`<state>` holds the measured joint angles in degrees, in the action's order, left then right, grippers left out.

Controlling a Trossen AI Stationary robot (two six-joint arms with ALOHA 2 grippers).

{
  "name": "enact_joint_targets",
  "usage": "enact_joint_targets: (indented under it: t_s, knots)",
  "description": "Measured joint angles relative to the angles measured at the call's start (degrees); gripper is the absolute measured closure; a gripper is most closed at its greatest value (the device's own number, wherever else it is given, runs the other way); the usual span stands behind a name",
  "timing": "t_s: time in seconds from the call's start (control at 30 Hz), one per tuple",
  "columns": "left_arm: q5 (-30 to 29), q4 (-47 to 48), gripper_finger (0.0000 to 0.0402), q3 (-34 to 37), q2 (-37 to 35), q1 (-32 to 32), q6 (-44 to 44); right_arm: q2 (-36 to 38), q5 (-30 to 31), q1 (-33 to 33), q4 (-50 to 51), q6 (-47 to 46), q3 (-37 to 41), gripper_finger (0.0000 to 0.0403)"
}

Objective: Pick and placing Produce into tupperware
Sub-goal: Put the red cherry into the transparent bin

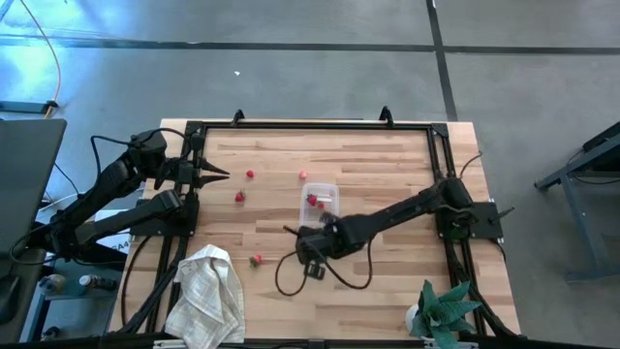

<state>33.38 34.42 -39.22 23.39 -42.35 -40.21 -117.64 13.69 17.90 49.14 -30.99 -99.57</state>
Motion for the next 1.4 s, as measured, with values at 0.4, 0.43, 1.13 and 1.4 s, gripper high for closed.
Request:
enact_joint_targets:
  t_s: [0.4, 0.43, 1.13, 1.4]
  knots:
    - [-0.01, -0.01, 0.0373, 0.01, -0.01, -0.01, 0.00, 0.26, 8.57, -8.71, 22.47, 5.32, -22.29, 0.0329]
    - [0.00, -0.01, 0.0373, 0.00, 0.00, -0.02, 0.00, 0.26, 8.56, -9.67, 22.90, 5.76, -22.53, 0.0329]
    - [0.00, -0.01, 0.0373, 0.00, 0.00, -0.02, 0.00, 0.31, -7.22, -20.31, 5.10, 1.71, 7.04, 0.0329]
    - [0.00, -0.01, 0.0373, 0.00, 0.00, 0.00, 0.00, 0.31, -7.25, -21.44, 0.55, -1.34, 11.32, 0.0329]
